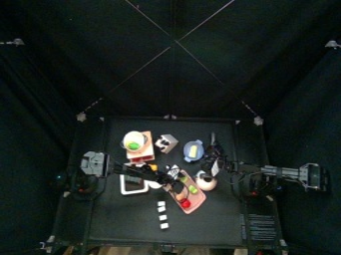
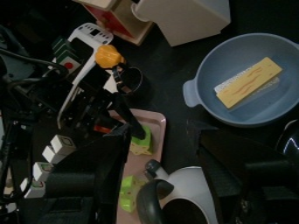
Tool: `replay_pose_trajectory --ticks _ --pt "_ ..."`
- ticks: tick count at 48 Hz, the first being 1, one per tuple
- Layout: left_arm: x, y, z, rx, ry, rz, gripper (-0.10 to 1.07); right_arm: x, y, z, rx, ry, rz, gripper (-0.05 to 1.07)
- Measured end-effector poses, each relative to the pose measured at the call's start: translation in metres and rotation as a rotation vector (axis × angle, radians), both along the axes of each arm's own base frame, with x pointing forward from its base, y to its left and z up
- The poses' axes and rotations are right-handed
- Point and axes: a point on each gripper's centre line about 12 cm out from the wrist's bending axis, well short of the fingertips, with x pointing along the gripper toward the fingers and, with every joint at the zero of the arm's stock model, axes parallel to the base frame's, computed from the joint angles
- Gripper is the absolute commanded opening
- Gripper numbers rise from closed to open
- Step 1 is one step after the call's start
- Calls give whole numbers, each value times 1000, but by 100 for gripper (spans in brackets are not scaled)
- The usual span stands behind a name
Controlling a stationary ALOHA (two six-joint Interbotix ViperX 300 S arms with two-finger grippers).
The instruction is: Grab starfruit top
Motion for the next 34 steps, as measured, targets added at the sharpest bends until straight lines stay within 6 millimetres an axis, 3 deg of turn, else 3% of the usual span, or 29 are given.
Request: replay_pose_trajectory --ticks 16,34 --pt "-22 -10 49 -180 -29 209 60 0 0 0 4 -1 -4 88" --pt "-36 -20 59 -265 -26 258 60 0 -1 -1 13 2 -10 88"
